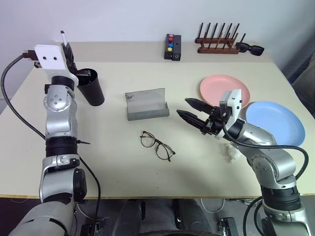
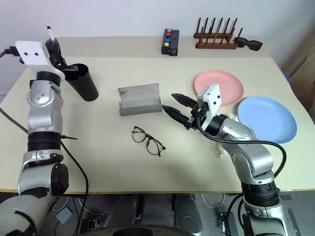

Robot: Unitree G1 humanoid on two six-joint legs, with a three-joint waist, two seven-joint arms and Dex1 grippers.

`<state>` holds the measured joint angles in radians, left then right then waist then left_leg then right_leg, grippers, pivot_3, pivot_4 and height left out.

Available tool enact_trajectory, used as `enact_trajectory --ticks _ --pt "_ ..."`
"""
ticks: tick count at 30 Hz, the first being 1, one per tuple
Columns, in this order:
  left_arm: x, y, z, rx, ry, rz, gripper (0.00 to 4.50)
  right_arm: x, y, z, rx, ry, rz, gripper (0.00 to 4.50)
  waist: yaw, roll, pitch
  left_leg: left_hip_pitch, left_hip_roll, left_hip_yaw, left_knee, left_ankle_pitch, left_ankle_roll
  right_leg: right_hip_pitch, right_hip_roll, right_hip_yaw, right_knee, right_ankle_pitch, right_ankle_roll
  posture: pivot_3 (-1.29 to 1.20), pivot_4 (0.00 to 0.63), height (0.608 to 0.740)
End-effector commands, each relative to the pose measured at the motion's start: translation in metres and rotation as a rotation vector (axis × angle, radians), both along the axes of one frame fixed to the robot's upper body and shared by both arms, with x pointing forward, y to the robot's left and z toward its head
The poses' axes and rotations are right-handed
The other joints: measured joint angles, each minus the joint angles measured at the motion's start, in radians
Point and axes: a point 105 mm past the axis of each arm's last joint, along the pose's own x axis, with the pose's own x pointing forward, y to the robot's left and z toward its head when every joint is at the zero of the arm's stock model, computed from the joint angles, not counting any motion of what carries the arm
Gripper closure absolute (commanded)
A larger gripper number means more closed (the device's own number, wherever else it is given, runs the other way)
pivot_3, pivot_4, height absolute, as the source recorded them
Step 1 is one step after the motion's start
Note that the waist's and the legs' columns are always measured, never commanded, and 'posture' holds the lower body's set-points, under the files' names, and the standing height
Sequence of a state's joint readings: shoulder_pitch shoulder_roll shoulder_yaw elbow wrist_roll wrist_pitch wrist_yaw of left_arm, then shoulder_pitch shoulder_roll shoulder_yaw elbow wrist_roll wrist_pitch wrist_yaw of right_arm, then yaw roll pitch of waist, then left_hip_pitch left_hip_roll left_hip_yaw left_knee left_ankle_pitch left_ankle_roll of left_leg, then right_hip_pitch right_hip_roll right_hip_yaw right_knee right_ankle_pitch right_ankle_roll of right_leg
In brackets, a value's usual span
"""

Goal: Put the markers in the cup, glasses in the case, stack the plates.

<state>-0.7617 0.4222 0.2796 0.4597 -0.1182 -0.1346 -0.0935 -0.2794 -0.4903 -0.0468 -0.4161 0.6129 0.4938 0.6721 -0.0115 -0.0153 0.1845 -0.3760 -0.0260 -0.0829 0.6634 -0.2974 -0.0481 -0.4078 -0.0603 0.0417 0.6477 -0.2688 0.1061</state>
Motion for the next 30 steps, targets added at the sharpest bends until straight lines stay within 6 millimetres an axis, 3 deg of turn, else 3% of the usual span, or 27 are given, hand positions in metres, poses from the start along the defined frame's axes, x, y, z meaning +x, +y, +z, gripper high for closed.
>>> enact_trajectory --ticks 1,8,9,11,16,17,21,25,30 --pt "0.000 -0.005 0.015 -0.005 -0.066 -0.030 4.46 -0.008 0.005 0.012 0.020 -0.054 0.023 1.97 0.000 0.000 0.000 0.000 0.000 0.000 0.000 0.000 0.000 0.000 0.000 0.000 0.000 0.000 0.000 0.00 0.150 0.735" --pt "0.009 -0.012 -0.002 -0.011 -0.026 -0.060 4.46 -0.009 0.004 0.013 0.019 -0.055 0.021 1.97 -0.001 0.000 0.000 0.000 -0.001 0.000 0.000 0.000 0.000 0.000 0.001 0.000 0.000 0.000 0.000 0.00 0.150 0.735" --pt "0.008 -0.012 -0.002 -0.013 -0.025 -0.060 3.68 -0.009 0.004 0.012 0.018 -0.055 0.021 1.97 -0.002 0.000 0.000 0.000 -0.001 0.000 0.000 0.000 0.000 0.000 0.001 0.000 0.000 0.000 0.000 0.00 0.150 0.735" --pt "0.008 -0.010 -0.004 -0.009 -0.020 -0.048 2.86 -0.010 0.004 0.012 0.017 -0.054 0.020 1.97 -0.002 0.000 0.000 0.000 -0.001 0.000 0.000 0.000 0.000 0.000 0.001 0.000 0.000 0.000 0.000 0.00 0.150 0.735" --pt "0.008 -0.006 -0.007 -0.006 -0.014 -0.021 0.26 -0.010 0.003 0.013 0.016 -0.052 0.015 1.97 -0.001 0.000 0.000 0.000 -0.001 0.000 0.000 0.000 0.000 0.000 0.001 0.000 0.000 0.000 0.000 0.00 0.150 0.735" --pt "0.007 -0.005 -0.006 -0.012 -0.017 -0.016 0.06 -0.010 0.003 0.013 0.016 -0.052 0.014 1.97 -0.001 0.000 0.000 0.000 -0.001 0.000 0.000 0.000 0.000 0.000 0.001 0.000 0.000 0.000 0.000 0.00 0.150 0.735" --pt "0.003 -0.004 0.007 -0.028 -0.061 -0.009 0.06 -0.009 0.003 0.013 0.013 -0.051 0.013 1.97 -0.001 0.000 0.000 0.000 -0.001 0.000 0.000 0.000 0.000 0.000 0.001 0.000 0.000 0.000 0.000 0.00 0.150 0.735" --pt "-0.004 -0.024 0.034 -0.014 -0.135 -0.111 0.06 -0.009 0.001 0.013 0.000 -0.047 0.009 1.97 -0.001 0.000 0.000 0.000 0.000 0.000 0.000 0.000 0.000 0.000 0.000 0.000 0.000 0.000 0.000 0.00 0.150 0.735" --pt "-0.022 -0.093 0.045 0.117 -0.096 -0.505 0.06 -0.008 -0.002 0.013 -0.012 -0.042 -0.001 1.97 0.002 0.000 0.000 -0.001 0.000 0.000 0.000 0.000 0.000 0.000 0.000 0.000 0.000 0.000 0.000 0.00 0.150 0.735"
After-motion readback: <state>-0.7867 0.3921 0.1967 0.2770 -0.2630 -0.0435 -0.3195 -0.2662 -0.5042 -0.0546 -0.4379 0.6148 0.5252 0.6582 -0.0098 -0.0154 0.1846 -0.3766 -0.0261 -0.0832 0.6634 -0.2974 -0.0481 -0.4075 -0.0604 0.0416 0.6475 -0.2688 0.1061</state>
